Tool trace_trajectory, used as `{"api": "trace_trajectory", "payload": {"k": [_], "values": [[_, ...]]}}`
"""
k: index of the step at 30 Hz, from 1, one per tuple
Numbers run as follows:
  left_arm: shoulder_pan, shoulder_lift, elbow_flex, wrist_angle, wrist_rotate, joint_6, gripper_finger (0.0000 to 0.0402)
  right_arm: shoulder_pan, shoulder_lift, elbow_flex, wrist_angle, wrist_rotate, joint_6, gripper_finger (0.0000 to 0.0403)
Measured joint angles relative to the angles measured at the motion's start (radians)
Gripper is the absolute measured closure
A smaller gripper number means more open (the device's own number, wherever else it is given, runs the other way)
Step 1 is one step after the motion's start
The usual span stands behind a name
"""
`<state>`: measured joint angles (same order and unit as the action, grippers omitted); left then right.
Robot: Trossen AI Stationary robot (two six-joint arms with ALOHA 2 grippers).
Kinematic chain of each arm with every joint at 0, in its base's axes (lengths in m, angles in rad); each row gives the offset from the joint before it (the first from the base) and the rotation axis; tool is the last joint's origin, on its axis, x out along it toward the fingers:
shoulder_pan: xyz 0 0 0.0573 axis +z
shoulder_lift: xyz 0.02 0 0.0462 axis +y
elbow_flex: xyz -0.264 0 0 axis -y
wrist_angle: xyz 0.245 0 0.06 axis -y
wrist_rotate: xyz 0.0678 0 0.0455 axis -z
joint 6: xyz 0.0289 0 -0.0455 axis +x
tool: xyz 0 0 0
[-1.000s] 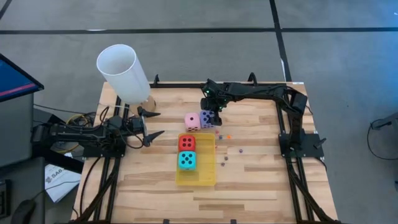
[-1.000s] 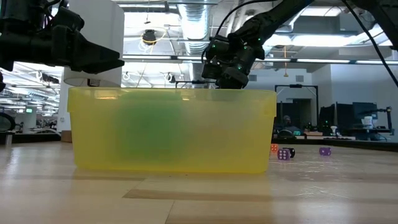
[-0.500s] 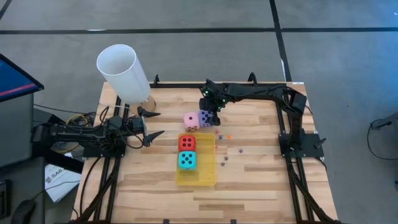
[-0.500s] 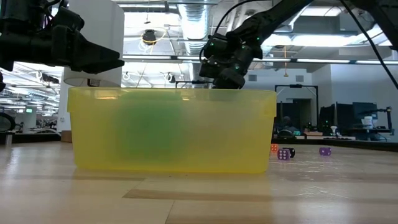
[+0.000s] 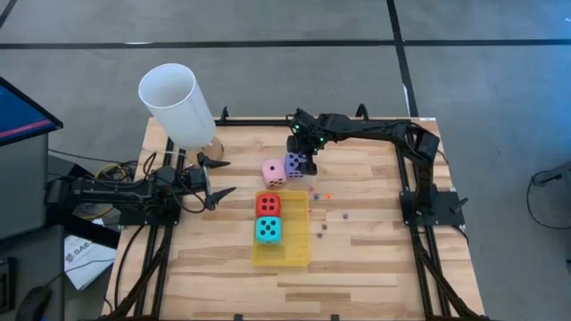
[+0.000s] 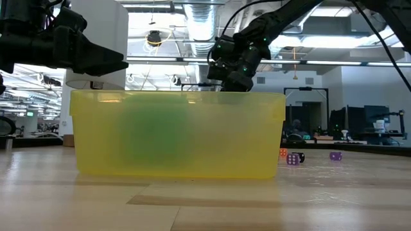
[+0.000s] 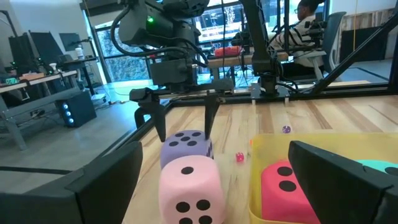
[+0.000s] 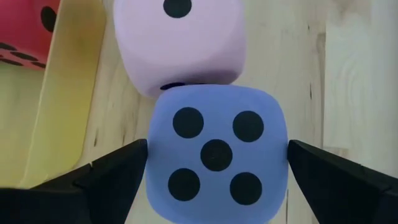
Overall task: Pick & Place Dice
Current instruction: Put the violet die into the yellow bin
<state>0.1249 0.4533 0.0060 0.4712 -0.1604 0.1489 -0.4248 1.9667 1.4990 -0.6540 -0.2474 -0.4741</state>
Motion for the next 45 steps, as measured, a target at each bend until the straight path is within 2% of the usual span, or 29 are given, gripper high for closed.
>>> {"api": "trace_trajectory", "payload": {"k": [7,21,30,45], "values": [[0.000,0.000,0.000,0.000,0.000,0.000,0.0009,0.021,-0.003,0.002,0.000,0.091,0.004,0.0021],[0.000,0.000,0.000,0.000,0.000,0.000,0.0009,0.025,-0.008,0.124,-0.080,0.094,-0.005,0.0021],[0.000,0.000,0.000,0.000,0.000,0.000,0.0009,0.025,-0.019,0.125,-0.140,0.092,0.011,0.0021],[0.000,0.000,0.000,-0.001,0.000,0.000,0.0009,0.025,-0.033,0.087,-0.098,0.092,0.046,0.0021]]}}
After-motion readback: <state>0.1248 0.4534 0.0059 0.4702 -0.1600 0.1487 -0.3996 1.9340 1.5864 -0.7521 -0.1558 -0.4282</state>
